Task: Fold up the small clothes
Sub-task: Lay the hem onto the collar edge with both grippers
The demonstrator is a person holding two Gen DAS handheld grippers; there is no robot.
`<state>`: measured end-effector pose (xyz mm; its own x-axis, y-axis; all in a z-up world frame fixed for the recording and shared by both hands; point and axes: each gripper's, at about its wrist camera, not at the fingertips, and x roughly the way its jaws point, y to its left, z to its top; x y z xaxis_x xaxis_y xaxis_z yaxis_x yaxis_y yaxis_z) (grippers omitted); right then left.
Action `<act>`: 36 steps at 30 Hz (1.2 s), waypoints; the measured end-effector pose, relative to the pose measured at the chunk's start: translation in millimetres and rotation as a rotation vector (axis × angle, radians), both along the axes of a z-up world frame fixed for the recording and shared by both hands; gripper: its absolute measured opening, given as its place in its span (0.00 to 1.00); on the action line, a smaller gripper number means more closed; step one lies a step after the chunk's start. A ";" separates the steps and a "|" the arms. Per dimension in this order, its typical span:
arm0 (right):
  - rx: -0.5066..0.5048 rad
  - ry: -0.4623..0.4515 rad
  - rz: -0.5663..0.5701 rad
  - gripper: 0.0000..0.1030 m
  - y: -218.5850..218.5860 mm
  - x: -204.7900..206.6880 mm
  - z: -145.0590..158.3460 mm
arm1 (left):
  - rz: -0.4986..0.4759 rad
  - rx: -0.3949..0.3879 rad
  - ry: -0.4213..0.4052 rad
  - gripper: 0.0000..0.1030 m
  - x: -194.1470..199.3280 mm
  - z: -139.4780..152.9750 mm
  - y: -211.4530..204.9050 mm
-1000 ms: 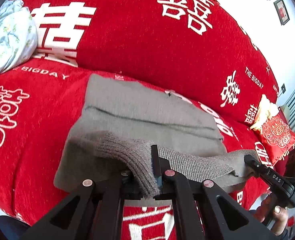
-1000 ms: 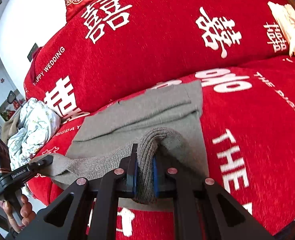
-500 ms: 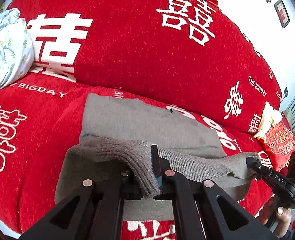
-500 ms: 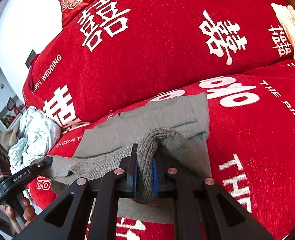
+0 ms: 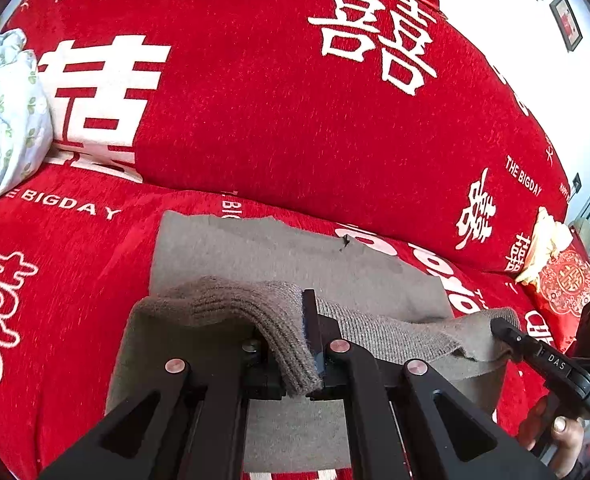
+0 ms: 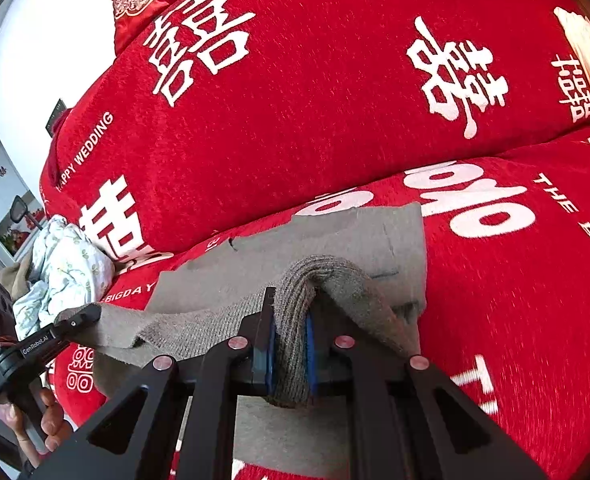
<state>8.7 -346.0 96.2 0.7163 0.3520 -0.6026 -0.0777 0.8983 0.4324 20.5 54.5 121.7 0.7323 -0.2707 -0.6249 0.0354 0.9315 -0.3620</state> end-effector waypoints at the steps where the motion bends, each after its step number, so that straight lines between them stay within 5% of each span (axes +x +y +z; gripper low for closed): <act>1: 0.001 0.001 0.000 0.12 -0.7 2.4 -1.0 | -0.002 0.007 0.002 0.05 4.2 -1.1 -1.3; 9: 0.006 0.029 -0.029 0.12 -3.7 35.1 -12.7 | -0.016 0.043 0.010 0.05 40.1 -2.8 -10.6; 36: 0.006 0.129 -0.109 0.12 5.7 120.4 -41.0 | 0.013 -0.008 0.102 0.05 132.6 -36.9 1.9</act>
<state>129.1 -340.3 55.2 0.6673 0.2799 -0.6902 0.0768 0.8959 0.4376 153.1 56.4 84.8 0.6684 -0.2663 -0.6945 -0.0145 0.9289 -0.3701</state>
